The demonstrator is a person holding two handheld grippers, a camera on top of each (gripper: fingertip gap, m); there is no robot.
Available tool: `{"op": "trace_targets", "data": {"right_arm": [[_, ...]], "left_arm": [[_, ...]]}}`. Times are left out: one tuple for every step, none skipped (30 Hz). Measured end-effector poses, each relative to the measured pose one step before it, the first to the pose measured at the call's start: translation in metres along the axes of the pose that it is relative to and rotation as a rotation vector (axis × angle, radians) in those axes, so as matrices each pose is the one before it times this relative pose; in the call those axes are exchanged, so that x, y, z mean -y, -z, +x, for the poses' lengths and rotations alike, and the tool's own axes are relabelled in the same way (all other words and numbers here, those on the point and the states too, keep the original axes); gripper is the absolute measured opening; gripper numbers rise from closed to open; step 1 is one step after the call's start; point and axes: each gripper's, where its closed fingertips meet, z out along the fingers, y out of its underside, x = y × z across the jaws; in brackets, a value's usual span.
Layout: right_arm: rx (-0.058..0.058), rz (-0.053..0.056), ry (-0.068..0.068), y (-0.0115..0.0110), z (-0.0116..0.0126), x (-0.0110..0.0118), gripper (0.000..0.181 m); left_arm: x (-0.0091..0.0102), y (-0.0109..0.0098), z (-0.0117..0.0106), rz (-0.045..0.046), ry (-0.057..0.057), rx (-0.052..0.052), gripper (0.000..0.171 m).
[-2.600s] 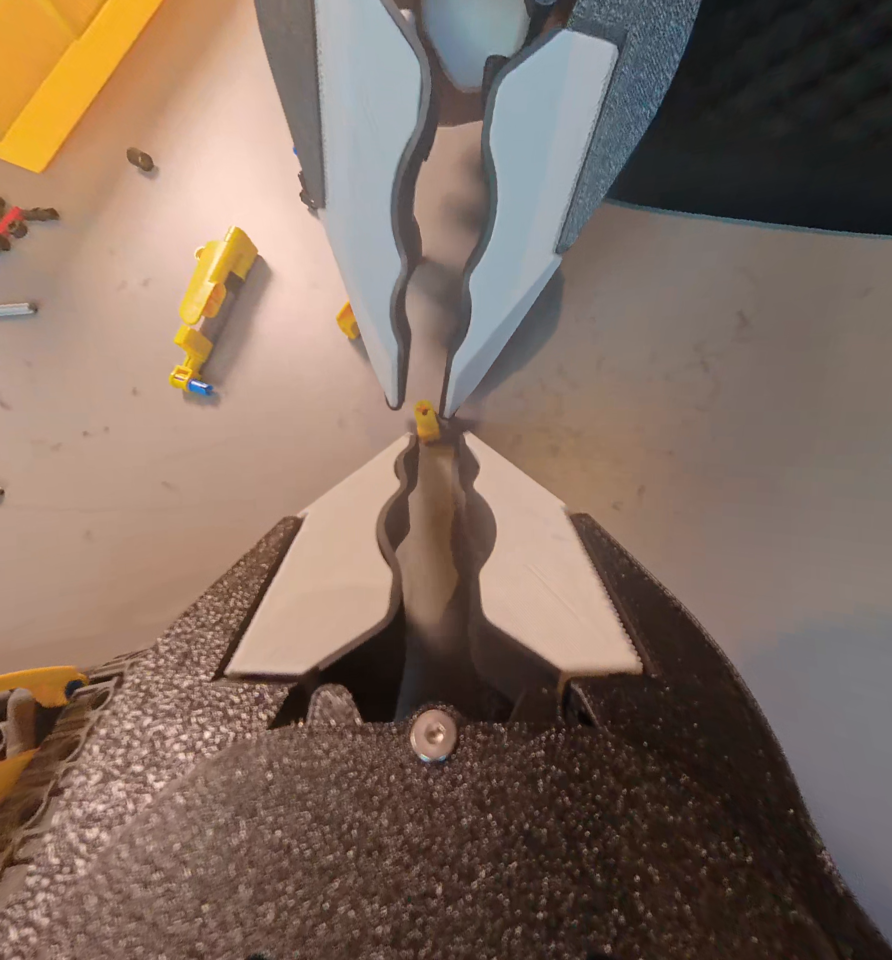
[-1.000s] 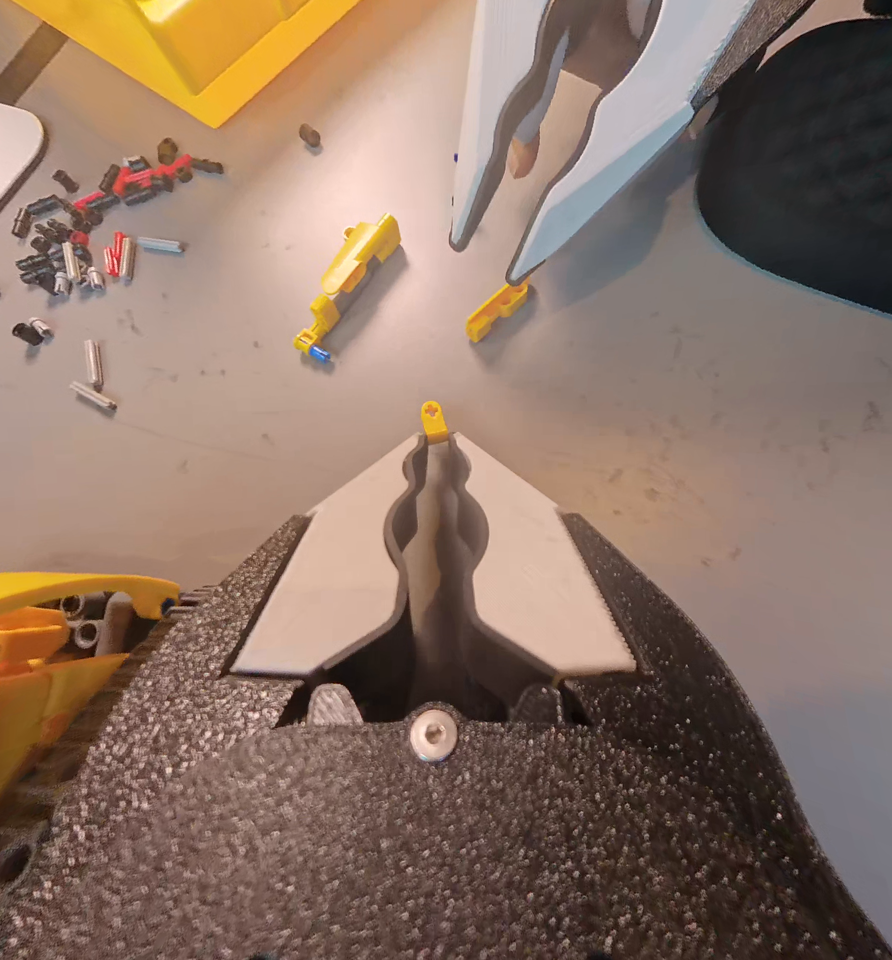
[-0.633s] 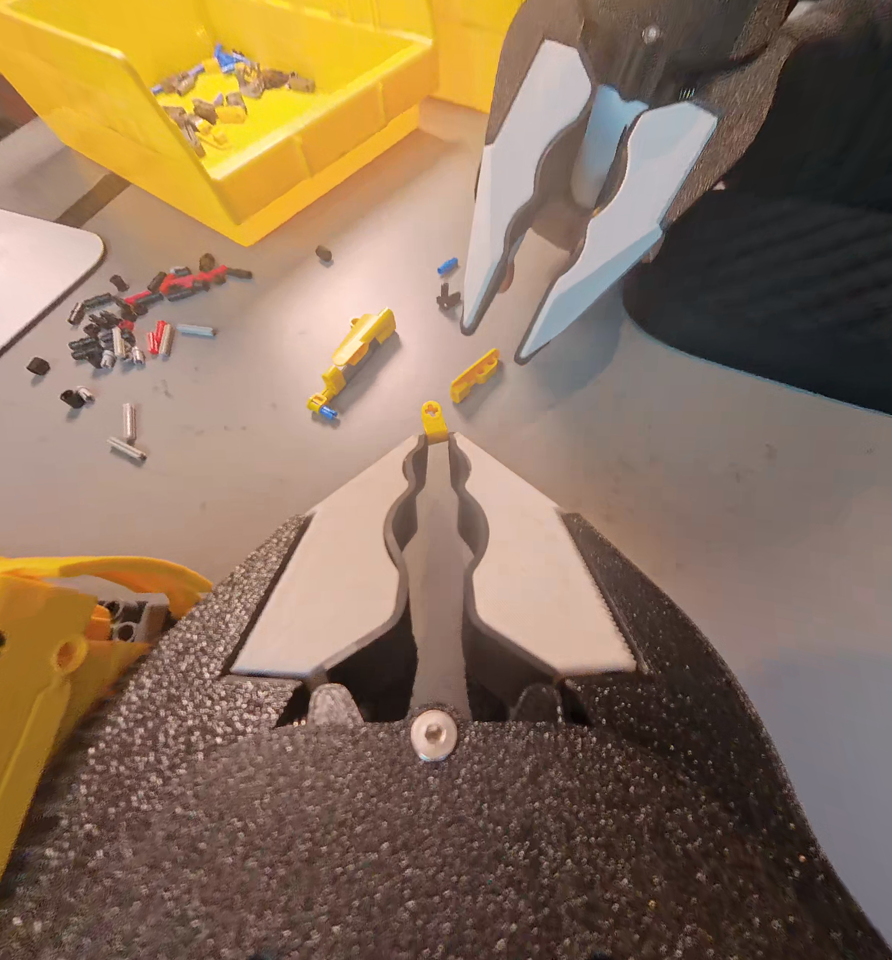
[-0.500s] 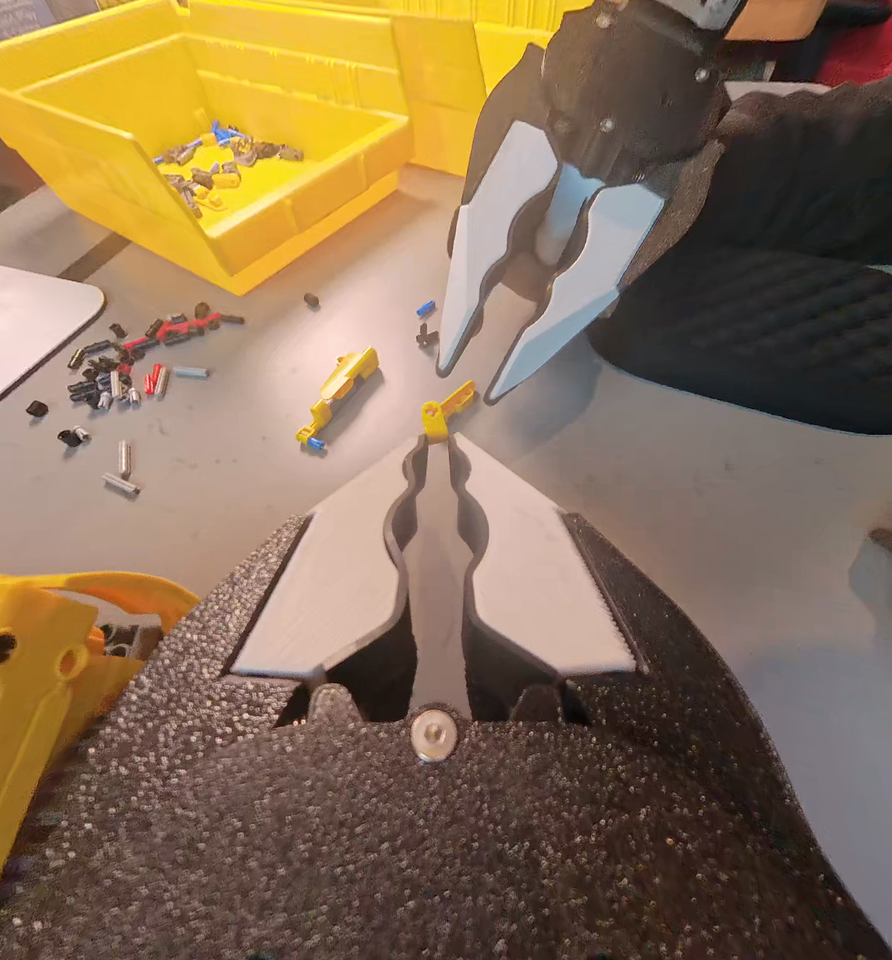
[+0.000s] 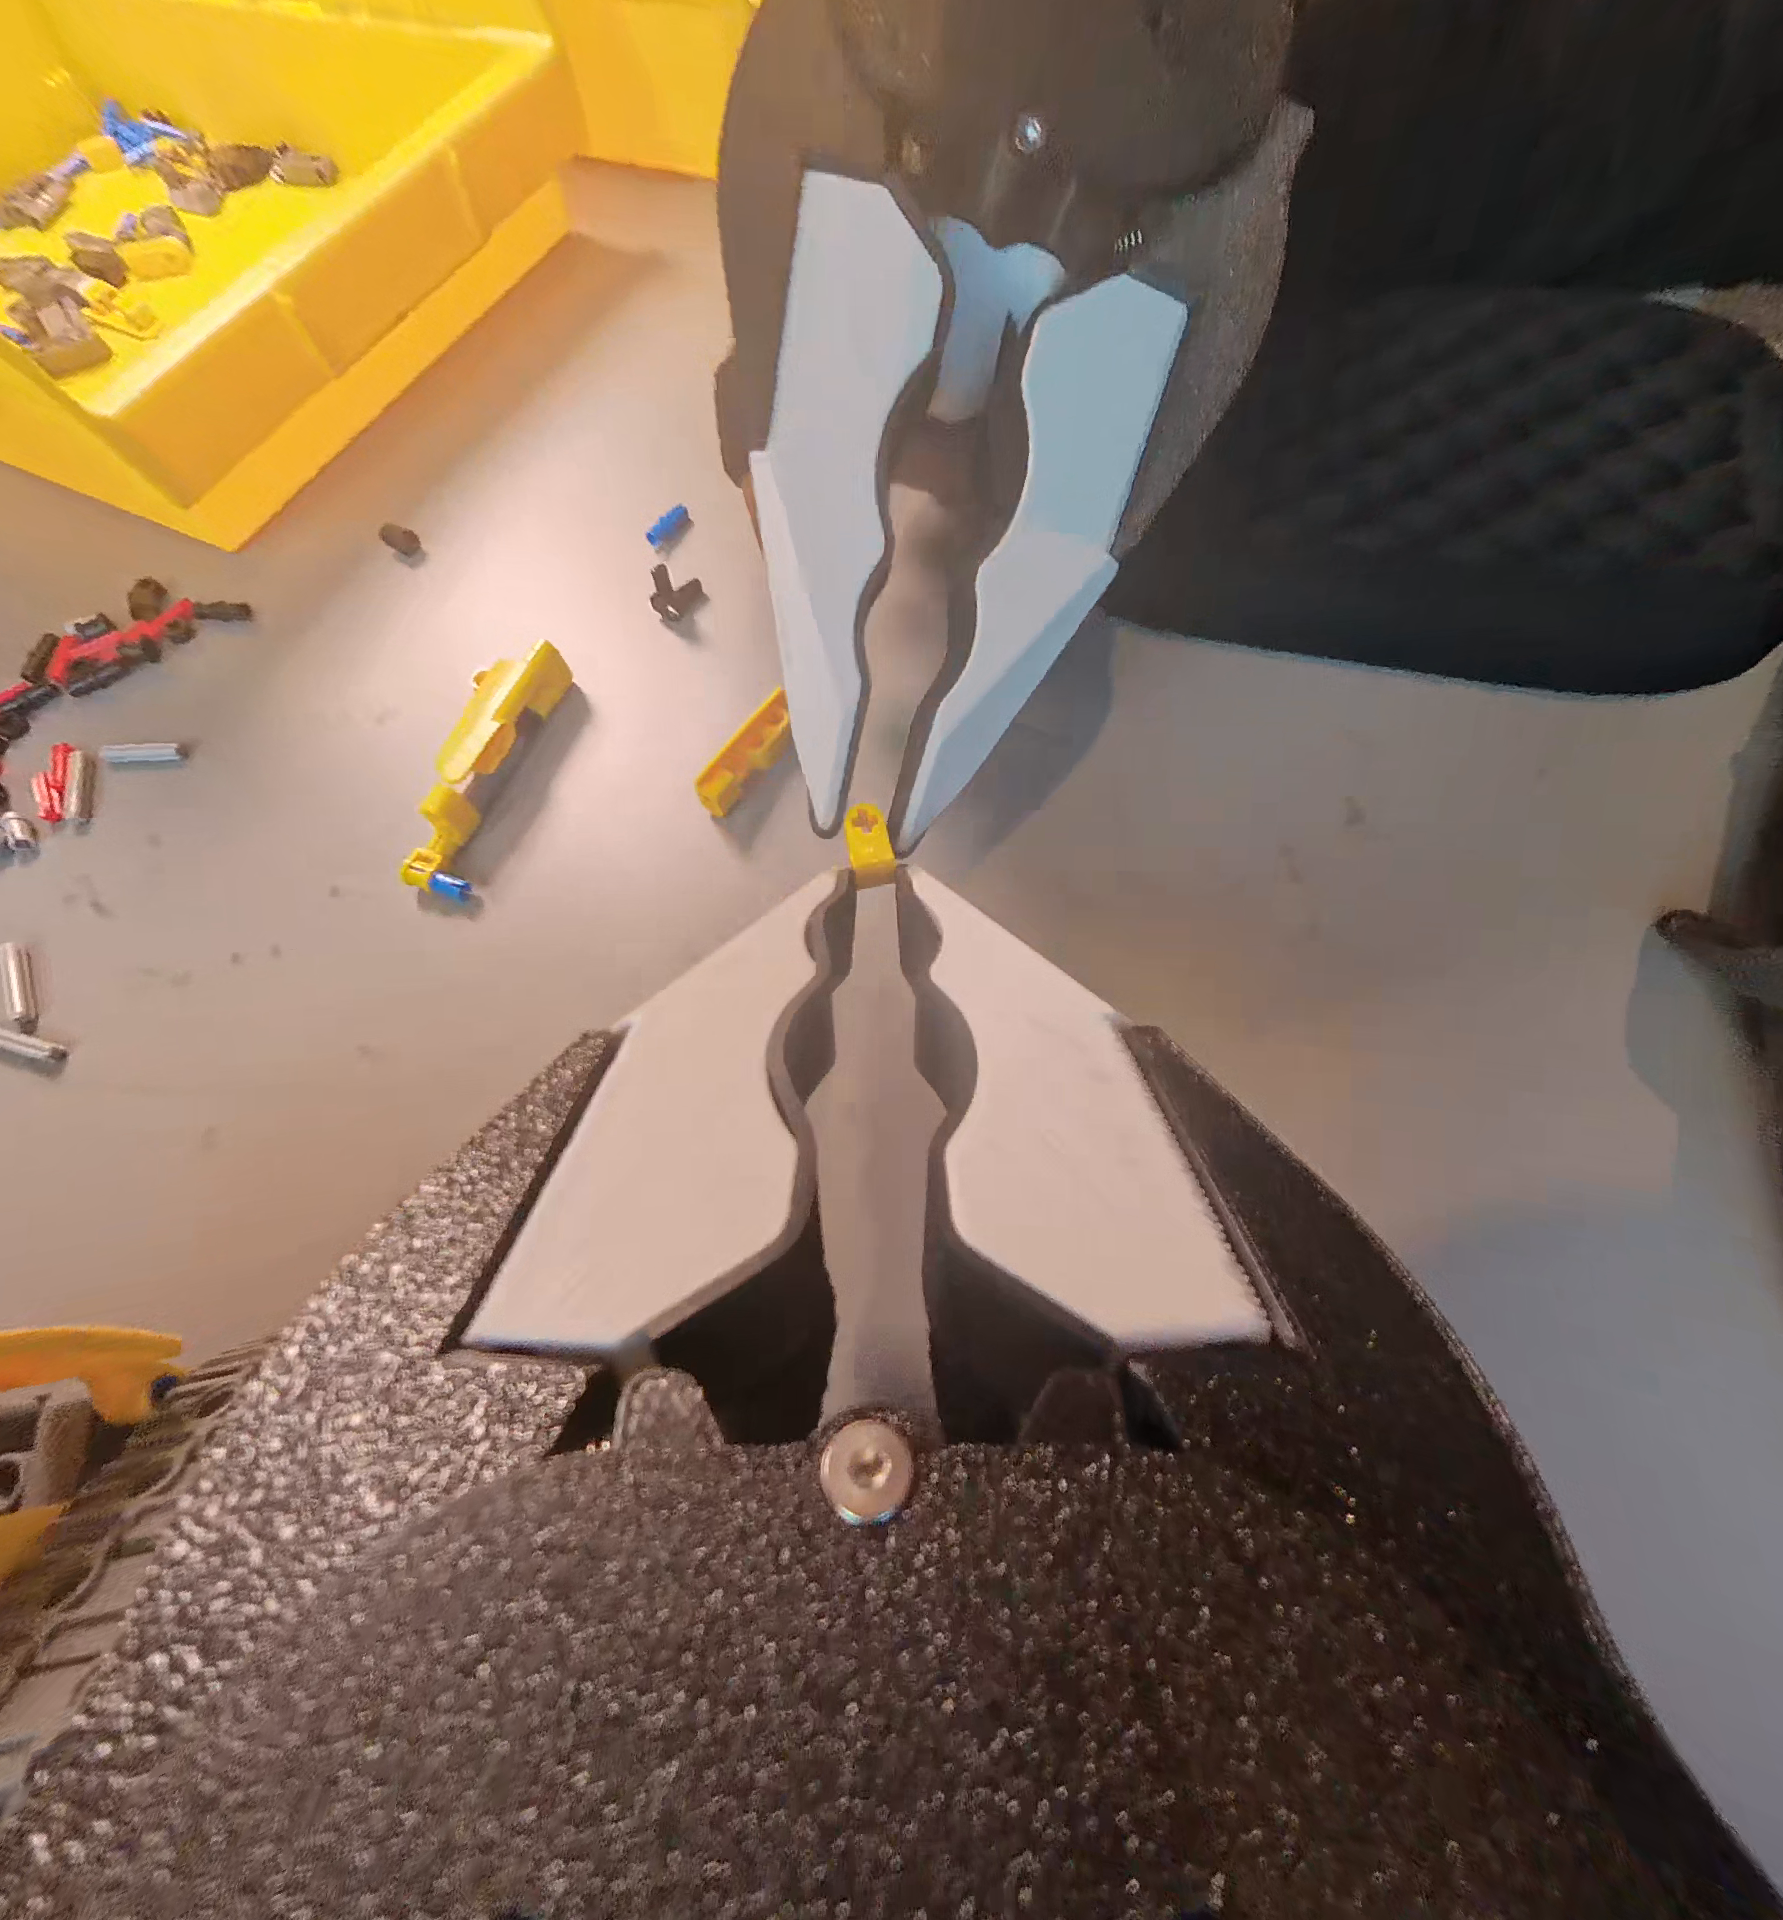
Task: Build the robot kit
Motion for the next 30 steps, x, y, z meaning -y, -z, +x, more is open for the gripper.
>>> {"op": "trace_targets", "data": {"right_arm": [[0.0062, 0.0039, -0.0132, 0.00115, 0.00114, 0.0002, 0.016], [0.0054, -0.004, -0.0202, 0.00301, 0.00297, -0.00144, 0.019], [-0.0153, -0.023, -0.0236, 0.00467, 0.00775, -0.0049, 0.019], [-0.026, -0.0364, -0.0144, 0.00645, 0.01019, -0.00791, 0.019], [-0.0244, -0.0508, -0.0126, 0.00753, 0.01029, -0.01137, 0.019], [-0.0292, -0.0515, -0.0219, 0.00832, 0.01145, -0.01288, 0.019], [-0.0416, -0.0363, -0.0316, 0.00843, 0.01332, -0.01184, 0.019], [-0.0218, -0.0256, -0.0384, 0.00748, 0.00999, -0.01089, 0.019], [-0.0062, -0.0301, -0.0409, 0.00598, 0.00696, -0.01139, 0.019], [-0.0167, -0.0309, -0.031, 0.00425, 0.00733, -0.01117, 0.019], [-0.0048, -0.0219, -0.022, 0.00229, 0.00408, -0.00906, 0.019], [0.0138, -0.01, -0.023, 0.00042, 0.00003, -0.00582, 0.019], [0.0133, 0.0033, -0.0209, -0.00106, -0.00095, -0.00228, 0.018], [-0.0042, -0.0013, -0.0124, -0.00211, 0.00141, -0.00151, 0.018], [-0.0151, -0.0132, -0.0061, -0.00276, 0.00296, -0.00242, 0.017], [-0.0042, -0.0167, -0.0041, -0.00297, 0.00111, -0.00246, 0.017], [-0.0045, 0.0048, -0.0083, -0.00146, 0.00115, 0.00102, 0.016], [-0.002, 0.0049, -0.0155, -0.00049, 0.00137, 0.00123, 0.014], [-0.0016, -0.0054, -0.0119, -0.00034, 0.00116, -0.00053, 0.013], [-0.0028, -0.0034, -0.0043, 0.00003, 0.00085, -0.00026, 0.011], [-0.0069, -0.0075, -0.0012, -0.00032, 0.00109, -0.00093, 0.008], [-0.0057, -0.0062, 0.0016, -0.00047, 0.00067, -0.00044, 0.007], [-0.0043, -0.0073, 0.0043, -0.00058, 0.00008, -0.00041, 0.006], [-0.0012, -0.0056, 0.005, -0.00012, -0.00047, -0.00001, 0.005], [-0.0029, -0.0042, 0.0014, -0.00009, -0.00021, 0.0, 0.005], [-0.0015, -0.0017, 0.001, 0.00014, -0.0002, -0.00014, 0.005], [-0.0002, 0.0001, 0.0024, 0.00035, -0.00025, -0.00028, 0.005], [0.0046, -0.001, 0.001, 0.00077, -0.00082, -0.00055, 0.005], [0.0146, -0.0003, -0.0002, 0.00143, -0.00223, -0.00064, 0.005], [0.0204, 0.0162, -0.0022, 0.00249, -0.00328, 0.00153, 0.005]], "left_arm": [[-0.00367, -0.00252, 0.00217, -0.02593, -0.0052, -0.0089, 0.007], [-0.00347, -0.00233, 0.00132, -0.02438, -0.0028, -0.0046, 0.007], [-0.0029, -0.0018, 0.00052, -0.01994, -0.0029, 0.0009, 0.007], [-0.002, -0.00128, 0.00005, -0.01448, -0.0039, 0.0051, 0.006], [-0.00237, -0.00128, 0.00118, -0.01591, -0.0022, -0.0039, 0.006], [-0.00319, -0.00185, 0.0016, -0.02196, 0.002, -0.0092, 0.006], [-0.00214, -0.00146, -0.00126, -0.0155, -0.0007, 0.0114, 0.006], [-0.00083, -0.00065, -0.00031, -0.00619, -0.0053, 0.0065, 0.006], [-0.00105, -0.00081, 0.00139, -0.0072, -0.0044, -0.0062, 0.006], [-0.00126, -0.00101, 0.00028, -0.00851, -0.0029, 0.0009, 0.006], [-0.00081, -0.00062, 0.0005, -0.00581, -0.0051, 0.0004, 0.006], [-0.00068, -0.00073, 0.00133, -0.00581, -0.0063, -0.0054, 0.006], [-0.00086, -0.00068, 0.00055, -0.00606, -0.0054, 0.0009, 0.006], [-0.0004, -0.00043, 0.00035, -0.00353, -0.0044, 0.0012, 0.006], [0.00006, 0.00001, 0.00013, 0.00049, -0.0009, 0.0002, 0.006], [-0.00011, 0.00001, 0.0, 0.00003, 0.003, -0.0025, 0.006], [0.00006, 0.00019, 0.00034, 0.00091, 0.0027, -0.005, 0.006], [0.00002, -0.00002, 0.0007, 0.00037, 0.0009, -0.0055, 0.006], [0.00005, 0.00014, 0.00008, 0.00032, -0.0009, 0.0001, 0.006], [0.00006, 0.00005, 0.00047, 0.00049, -0.0026, -0.0015, 0.007], [-0.00004, -0.00003, 0.00066, -0.00015, -0.0029, -0.0026, 0.007], [0.00009, -0.00006, 0.00018, 0.00001, -0.0013, -0.0005, 0.007], [0.00006, 0.0001, 0.00082, 0.00038, 0.0001, -0.0063, 0.007], [0.00014, 0.00003, 0.00116, 0.00086, 0.0013, -0.0097, 0.007], [0.00017, 0.00018, 0.00126, 0.00124, 0.0011, -0.0104, 0.008], [0.00025, 0.0003, 0.00101, 0.00178, 0.0, -0.008, 0.01], [0.00037, 0.0003, 0.00172, 0.00276, -0.0018, -0.0109, 0.012], [0.00075, 0.0007, 0.00208, 0.00522, -0.0037, -0.0129, 0.014], [0.00129, 0.00119, 0.00165, 0.00961, -0.0033, -0.0094, 0.015], [0.00196, 0.00176, 0.00169, 0.0146, -0.0019, -0.0106, 0.017]]}}
